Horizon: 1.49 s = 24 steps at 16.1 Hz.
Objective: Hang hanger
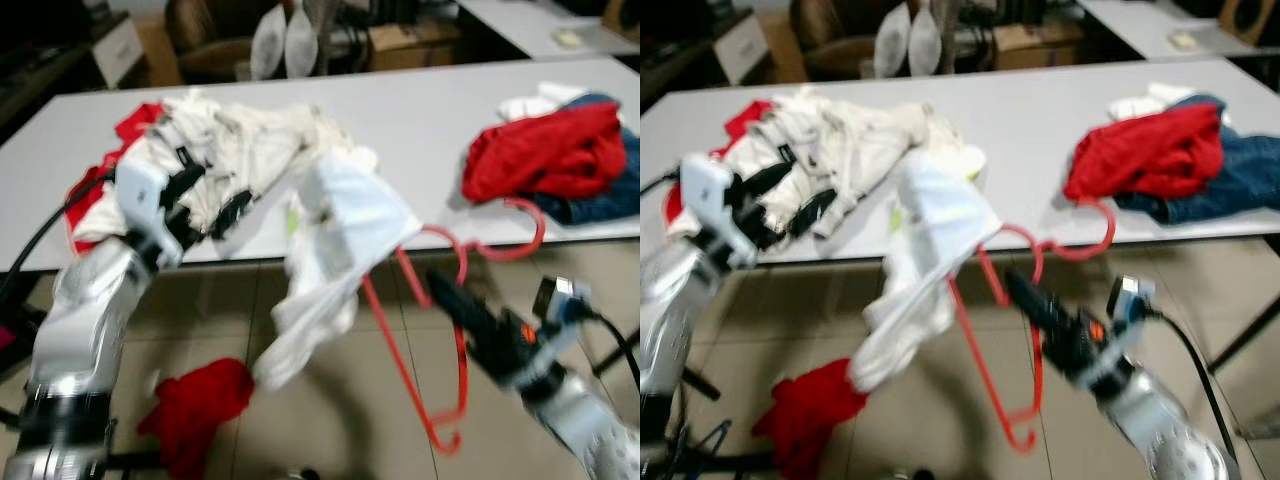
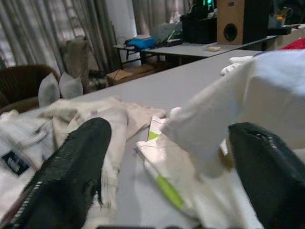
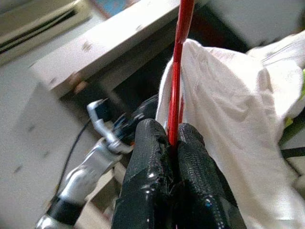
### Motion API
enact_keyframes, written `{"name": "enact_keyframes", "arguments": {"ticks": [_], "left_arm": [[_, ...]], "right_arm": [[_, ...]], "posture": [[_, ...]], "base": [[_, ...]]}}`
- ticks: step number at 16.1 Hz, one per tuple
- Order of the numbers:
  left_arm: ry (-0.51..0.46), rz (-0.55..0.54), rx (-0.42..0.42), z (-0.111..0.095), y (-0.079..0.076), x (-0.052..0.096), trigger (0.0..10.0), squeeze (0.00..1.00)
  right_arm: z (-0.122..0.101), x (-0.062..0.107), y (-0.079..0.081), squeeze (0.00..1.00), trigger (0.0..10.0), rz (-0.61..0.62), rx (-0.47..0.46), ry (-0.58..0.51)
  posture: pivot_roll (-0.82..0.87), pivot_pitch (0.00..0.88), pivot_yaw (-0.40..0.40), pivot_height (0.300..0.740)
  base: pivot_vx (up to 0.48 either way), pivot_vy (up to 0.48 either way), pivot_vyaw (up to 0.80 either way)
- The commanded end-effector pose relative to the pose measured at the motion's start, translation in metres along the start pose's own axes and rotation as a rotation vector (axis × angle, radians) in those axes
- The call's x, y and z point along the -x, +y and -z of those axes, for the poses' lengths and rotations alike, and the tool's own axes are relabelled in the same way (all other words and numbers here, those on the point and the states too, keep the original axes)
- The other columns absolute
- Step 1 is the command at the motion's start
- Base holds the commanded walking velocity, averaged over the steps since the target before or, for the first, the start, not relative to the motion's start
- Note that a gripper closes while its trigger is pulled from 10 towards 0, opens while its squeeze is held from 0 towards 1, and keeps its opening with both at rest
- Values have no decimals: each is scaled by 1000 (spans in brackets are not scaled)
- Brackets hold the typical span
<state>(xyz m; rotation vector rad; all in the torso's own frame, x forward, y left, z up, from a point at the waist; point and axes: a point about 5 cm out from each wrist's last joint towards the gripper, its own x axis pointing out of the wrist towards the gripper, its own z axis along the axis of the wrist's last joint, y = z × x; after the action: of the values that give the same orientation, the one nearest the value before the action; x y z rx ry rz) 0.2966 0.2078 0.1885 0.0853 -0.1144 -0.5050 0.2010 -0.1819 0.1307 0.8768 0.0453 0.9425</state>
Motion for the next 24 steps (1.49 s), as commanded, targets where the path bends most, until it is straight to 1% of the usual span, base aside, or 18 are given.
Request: {"name": "enact_keyframes", "arguments": {"ticks": [1,2,4,5,6,8,9,11,12,14,15,18,19,21,22,24], "left_arm": [[-40,14,-12,-10,0,3,10000,1000],[-61,14,-9,-14,2,9,10000,1000],[-107,-13,8,-22,9,12,10000,1000],[-126,3,19,-26,10,13,10000,1000],[-137,50,31,-30,9,16,10000,1000],[-149,52,26,-36,13,17,10000,1000],[-161,50,19,-40,16,18,10000,1000],[-194,72,7,-61,29,20,10000,1000],[-198,81,7,-65,30,20,10000,1000],[-178,122,-23,-68,35,20,10000,1000],[-151,217,-48,-73,33,13,10000,1000],[-158,288,-57,-83,30,3,10000,1000],[-155,301,-60,-84,30,2,10000,1000],[-133,387,-66,-84,27,1,10000,1000],[-120,426,-79,-87,30,-2,10000,1000],[-93,467,-96,-89,34,-5,10000,1000]], "right_arm": [[-5,-2,9,0,10000,-69,29,-3],[-3,3,14,0,10000,-99,31,19],[-2,6,18,0,10000,-118,31,38],[-1,8,19,0,10000,-122,30,48],[0,10,19,0,10000,-127,29,57],[0,11,20,0,10000,-130,36,64],[-1,11,21,0,10000,-133,42,61],[-6,8,19,0,10000,-129,71,58],[-7,7,18,0,10000,-126,78,59],[-10,2,15,0,10000,-112,110,62],[-17,-7,14,0,10000,-128,151,62],[-28,-15,15,0,10000,-167,190,61],[-29,-16,14,0,10000,-174,194,64],[-32,-15,10,0,10000,-181,216,98],[-36,-14,8,0,10000,-180,239,118],[-43,-13,3,0,10000,-166,282,157]], "posture": [[-104,0,89,740],[-108,0,82,740],[-108,0,82,740],[-105,0,76,740],[-109,0,77,740],[-116,0,81,740],[-116,0,81,740],[-108,0,72,740],[-108,0,72,740],[-97,0,59,740],[-94,0,55,740],[-86,0,56,740],[-87,0,59,740],[-92,0,68,740],[-92,0,69,740],[-91,0,71,740]], "base": [[0,0,800],[0,0,800],[0,0,800],[0,0,800],[0,0,800],[0,0,800],[0,0,800],[0,0,800],[0,0,800],[0,0,800],[0,0,800],[0,0,800],[0,0,800],[0,0,800],[0,0,800],[0,0,800]]}}
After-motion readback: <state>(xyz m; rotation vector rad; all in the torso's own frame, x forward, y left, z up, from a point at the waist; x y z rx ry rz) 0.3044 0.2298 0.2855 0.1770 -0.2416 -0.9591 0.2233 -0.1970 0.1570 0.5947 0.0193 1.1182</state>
